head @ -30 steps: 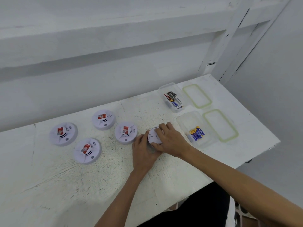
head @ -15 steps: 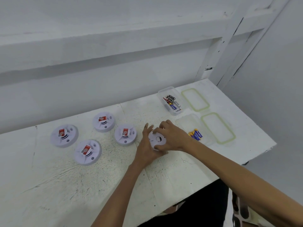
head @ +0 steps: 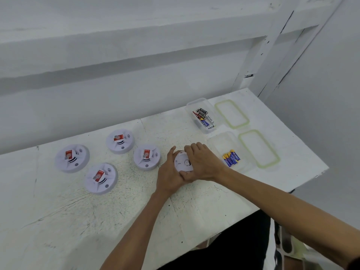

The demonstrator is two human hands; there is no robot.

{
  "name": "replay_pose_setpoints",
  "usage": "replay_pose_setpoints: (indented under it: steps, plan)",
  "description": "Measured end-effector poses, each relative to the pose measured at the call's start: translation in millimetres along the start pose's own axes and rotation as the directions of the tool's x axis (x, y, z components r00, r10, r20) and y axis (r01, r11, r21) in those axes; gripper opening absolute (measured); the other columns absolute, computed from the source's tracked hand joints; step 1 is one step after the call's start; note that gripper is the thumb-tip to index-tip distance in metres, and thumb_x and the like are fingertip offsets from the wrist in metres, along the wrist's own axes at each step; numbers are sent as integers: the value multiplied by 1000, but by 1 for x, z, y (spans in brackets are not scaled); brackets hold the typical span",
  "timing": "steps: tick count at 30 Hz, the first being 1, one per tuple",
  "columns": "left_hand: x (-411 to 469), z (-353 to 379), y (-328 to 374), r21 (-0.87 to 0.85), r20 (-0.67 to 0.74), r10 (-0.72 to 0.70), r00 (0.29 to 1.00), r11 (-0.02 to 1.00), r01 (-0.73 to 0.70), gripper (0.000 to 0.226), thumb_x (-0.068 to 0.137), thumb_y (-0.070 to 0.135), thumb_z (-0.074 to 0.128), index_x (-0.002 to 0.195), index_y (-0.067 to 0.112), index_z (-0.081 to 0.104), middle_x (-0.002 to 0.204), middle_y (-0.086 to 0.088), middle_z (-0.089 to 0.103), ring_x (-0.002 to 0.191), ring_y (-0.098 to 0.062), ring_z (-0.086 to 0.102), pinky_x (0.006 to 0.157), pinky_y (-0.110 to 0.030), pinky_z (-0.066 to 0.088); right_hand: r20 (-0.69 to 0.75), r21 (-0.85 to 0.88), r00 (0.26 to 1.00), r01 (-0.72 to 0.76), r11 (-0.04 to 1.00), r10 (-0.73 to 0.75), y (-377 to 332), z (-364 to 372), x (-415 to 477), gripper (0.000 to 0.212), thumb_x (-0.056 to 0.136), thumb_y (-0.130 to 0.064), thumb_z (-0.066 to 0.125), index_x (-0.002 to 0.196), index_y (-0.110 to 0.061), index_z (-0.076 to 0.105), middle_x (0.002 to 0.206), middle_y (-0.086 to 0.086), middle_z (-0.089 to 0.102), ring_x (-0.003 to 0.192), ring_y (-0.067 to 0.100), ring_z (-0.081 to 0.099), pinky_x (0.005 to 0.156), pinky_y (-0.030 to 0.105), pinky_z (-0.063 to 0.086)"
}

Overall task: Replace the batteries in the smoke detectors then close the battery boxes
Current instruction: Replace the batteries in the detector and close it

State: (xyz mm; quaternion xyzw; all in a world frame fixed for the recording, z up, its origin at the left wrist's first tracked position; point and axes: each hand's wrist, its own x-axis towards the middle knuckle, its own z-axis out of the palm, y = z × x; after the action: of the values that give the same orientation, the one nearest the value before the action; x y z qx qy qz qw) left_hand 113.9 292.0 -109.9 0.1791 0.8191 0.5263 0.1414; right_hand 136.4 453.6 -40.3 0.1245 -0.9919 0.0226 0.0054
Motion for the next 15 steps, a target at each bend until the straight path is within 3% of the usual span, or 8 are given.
replay_pose_setpoints:
  steps: [5, 9, 12, 15]
  plan:
    - [2, 0, -5, -18, 6, 5, 1000, 1000, -5, 128, 58, 58, 86, 158, 29, 13, 134, 21, 56, 115, 0, 60, 89, -18, 53, 64, 18, 997, -49, 999, 48, -6, -2, -2, 83, 77, -75, 30, 123, -9, 46, 104, 9, 51, 87, 22, 44, 78, 38, 46]
    - [1, -1, -1, -76, 2, 14, 1000, 997, -14, 133, 55, 59, 88, 159, 26, 11, 134, 20, 58, 118, 4, 59, 90, -15, 51, 77, 252, 996, -59, 966, 40, 4, -5, -11, 76, 86, -70, 45, 141, -19, 35, 122, 3, 44, 105, 20, 44, 84, 35, 47]
    - [0, -1, 1, -137, 4, 58, 998, 989, -57, 136, 57, 61, 90, 160, 18, 12, 130, 20, 61, 119, 0, 61, 95, -20, 52, 121, 476, 989, -131, 869, 83, 16, -10, -22, 72, 90, -47, 59, 149, -25, 25, 130, -5, 41, 115, 9, 42, 90, 31, 48]
    - [-1, -4, 3, -134, -14, 104, 994, 985, -105, 123, 59, 61, 89, 155, 24, 22, 138, 14, 56, 125, -1, 56, 102, -19, 46, 133, 521, 990, -103, 848, 39, 23, -14, -29, 72, 84, -30, 61, 148, -26, 27, 136, -10, 40, 115, 3, 43, 89, 29, 51]
